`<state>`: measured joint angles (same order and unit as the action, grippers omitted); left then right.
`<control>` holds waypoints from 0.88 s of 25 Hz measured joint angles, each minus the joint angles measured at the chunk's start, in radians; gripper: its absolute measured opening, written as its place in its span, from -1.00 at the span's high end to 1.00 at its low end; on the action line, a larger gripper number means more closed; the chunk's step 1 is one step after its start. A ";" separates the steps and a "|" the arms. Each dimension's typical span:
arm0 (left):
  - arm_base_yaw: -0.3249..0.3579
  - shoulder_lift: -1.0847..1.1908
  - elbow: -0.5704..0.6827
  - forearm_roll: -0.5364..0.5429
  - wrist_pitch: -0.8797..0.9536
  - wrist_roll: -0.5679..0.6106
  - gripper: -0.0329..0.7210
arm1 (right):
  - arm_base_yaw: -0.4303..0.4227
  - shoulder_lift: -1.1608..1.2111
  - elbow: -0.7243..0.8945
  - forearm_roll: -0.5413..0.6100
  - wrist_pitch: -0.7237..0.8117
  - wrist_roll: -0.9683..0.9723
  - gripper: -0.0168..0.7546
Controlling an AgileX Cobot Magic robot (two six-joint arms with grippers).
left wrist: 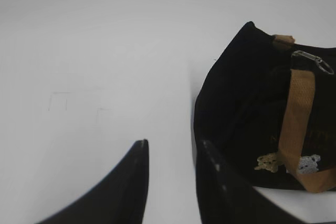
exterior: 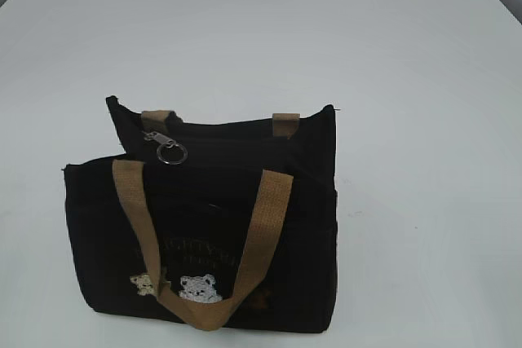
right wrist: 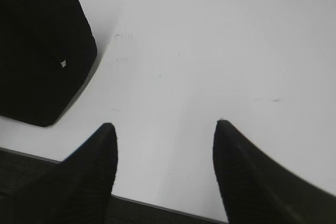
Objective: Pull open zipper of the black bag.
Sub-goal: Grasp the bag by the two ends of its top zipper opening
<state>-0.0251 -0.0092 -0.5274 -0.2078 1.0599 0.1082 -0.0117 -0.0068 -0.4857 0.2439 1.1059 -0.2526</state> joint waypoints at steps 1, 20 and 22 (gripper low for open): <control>0.000 0.000 0.000 0.000 0.000 0.000 0.29 | 0.000 0.000 0.000 0.000 0.000 0.000 -0.22; 0.000 0.000 0.000 0.000 0.000 0.000 0.29 | 0.000 0.000 0.000 0.000 -0.006 0.000 -0.22; 0.000 0.000 0.000 0.000 0.000 0.000 0.29 | 0.000 0.000 0.000 0.000 -0.006 0.000 -0.22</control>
<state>-0.0251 -0.0092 -0.5274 -0.2078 1.0599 0.1082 -0.0117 -0.0068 -0.4857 0.2439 1.1001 -0.2526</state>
